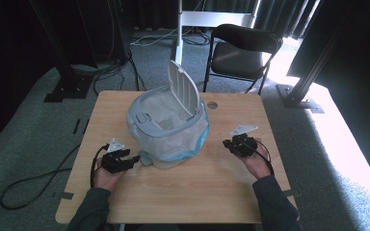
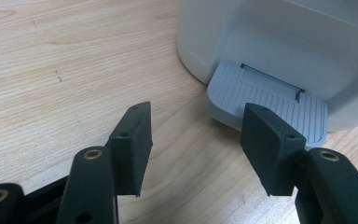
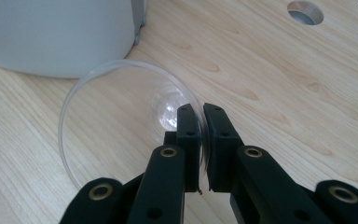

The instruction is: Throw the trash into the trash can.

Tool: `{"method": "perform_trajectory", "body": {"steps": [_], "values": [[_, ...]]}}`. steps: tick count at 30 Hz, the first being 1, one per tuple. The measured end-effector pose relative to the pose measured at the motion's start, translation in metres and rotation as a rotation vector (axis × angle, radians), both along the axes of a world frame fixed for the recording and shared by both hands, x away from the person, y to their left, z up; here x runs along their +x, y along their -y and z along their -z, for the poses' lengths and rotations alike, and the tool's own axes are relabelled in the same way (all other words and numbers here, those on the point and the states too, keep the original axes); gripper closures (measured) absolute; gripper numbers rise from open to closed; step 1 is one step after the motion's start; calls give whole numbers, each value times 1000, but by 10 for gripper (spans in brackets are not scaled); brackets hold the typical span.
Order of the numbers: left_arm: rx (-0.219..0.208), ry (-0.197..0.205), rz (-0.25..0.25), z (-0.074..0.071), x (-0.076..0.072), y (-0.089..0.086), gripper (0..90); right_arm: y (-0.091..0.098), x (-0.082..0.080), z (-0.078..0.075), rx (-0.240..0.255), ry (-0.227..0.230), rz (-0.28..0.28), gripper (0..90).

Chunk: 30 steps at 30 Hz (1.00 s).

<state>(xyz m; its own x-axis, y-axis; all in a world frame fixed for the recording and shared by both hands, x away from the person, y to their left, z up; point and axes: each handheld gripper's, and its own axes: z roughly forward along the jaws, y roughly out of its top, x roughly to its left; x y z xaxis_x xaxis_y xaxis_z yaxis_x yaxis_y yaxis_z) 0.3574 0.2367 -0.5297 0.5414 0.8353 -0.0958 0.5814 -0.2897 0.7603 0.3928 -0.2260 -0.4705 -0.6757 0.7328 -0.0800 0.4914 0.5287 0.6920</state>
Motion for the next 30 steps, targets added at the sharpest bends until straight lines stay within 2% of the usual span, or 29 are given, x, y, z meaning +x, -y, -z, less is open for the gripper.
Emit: {"method": "perform_trajectory", "body": {"steps": [4, 6, 10, 14, 20, 30], "values": [[0, 0, 0, 0, 0, 0, 436, 0, 1, 2, -18, -21, -3, 861], [0, 0, 0, 0, 0, 0, 437, 1, 1, 1, -2, -21, -6, 863], [-1, -2, 1, 0, 0, 0, 436, 5, -1, -5, 51, -1, -1, 864], [0, -2, 1, 0, 0, 0, 436, 9, -2, -11, 71, 19, 9, 864], [-1, 0, 1, 0, 0, 0, 436, 10, -2, -19, 86, 57, 25, 864], [-1, 0, 1, 0, 0, 0, 436, 5, -4, -31, 100, 83, 14, 864]]}}
